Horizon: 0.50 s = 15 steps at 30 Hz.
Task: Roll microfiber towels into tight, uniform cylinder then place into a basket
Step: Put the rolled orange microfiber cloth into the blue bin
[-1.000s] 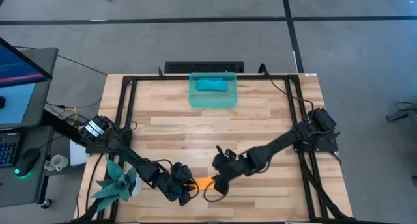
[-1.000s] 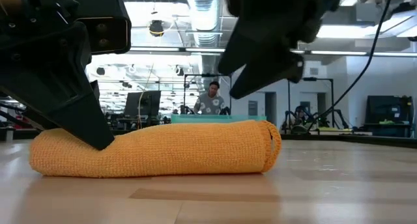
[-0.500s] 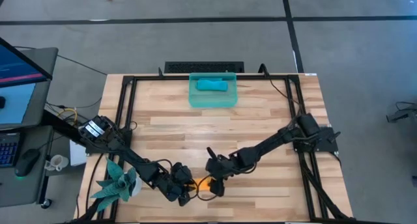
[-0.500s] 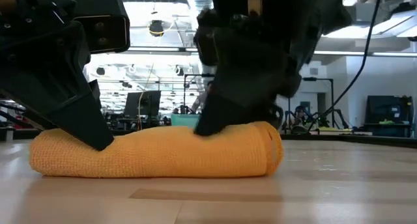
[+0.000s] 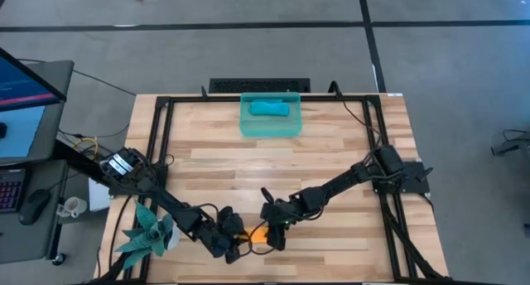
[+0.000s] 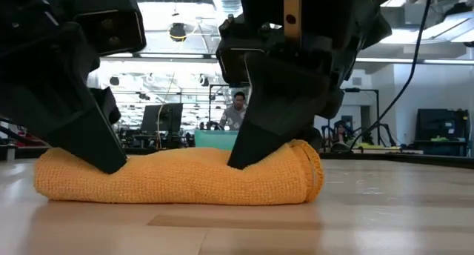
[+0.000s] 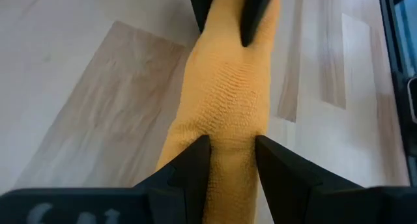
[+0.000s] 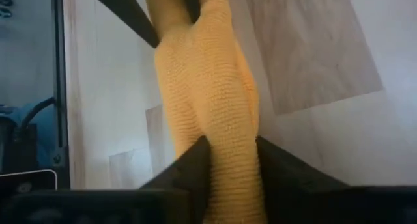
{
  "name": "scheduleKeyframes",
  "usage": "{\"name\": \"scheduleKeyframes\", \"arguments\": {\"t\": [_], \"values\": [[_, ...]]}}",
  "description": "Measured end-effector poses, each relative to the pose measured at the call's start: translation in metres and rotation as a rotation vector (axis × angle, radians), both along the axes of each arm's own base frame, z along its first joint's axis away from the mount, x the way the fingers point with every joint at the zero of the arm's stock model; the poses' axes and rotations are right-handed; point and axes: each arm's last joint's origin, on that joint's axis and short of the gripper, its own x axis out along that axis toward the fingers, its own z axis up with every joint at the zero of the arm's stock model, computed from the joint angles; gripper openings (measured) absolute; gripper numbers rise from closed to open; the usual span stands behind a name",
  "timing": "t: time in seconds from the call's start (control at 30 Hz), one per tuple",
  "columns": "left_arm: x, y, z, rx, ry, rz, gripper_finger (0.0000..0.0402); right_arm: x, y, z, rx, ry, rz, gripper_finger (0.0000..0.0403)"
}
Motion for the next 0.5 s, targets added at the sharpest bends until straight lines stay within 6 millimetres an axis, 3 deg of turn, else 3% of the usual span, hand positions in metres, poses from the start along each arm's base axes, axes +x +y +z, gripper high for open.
{"name": "scheduleKeyframes", "arguments": {"t": [0.23,0.5], "values": [[-0.001,0.002,0.01,0.057,-0.03,-0.053,0.0123,0.002,0.002,-0.014,0.064,0.048,0.008,0.0037],[-0.003,0.004,0.024,0.094,-0.05,-0.125,0.0123,0.003,0.003,-0.016,0.077,0.047,-0.012,0.0031]]}}
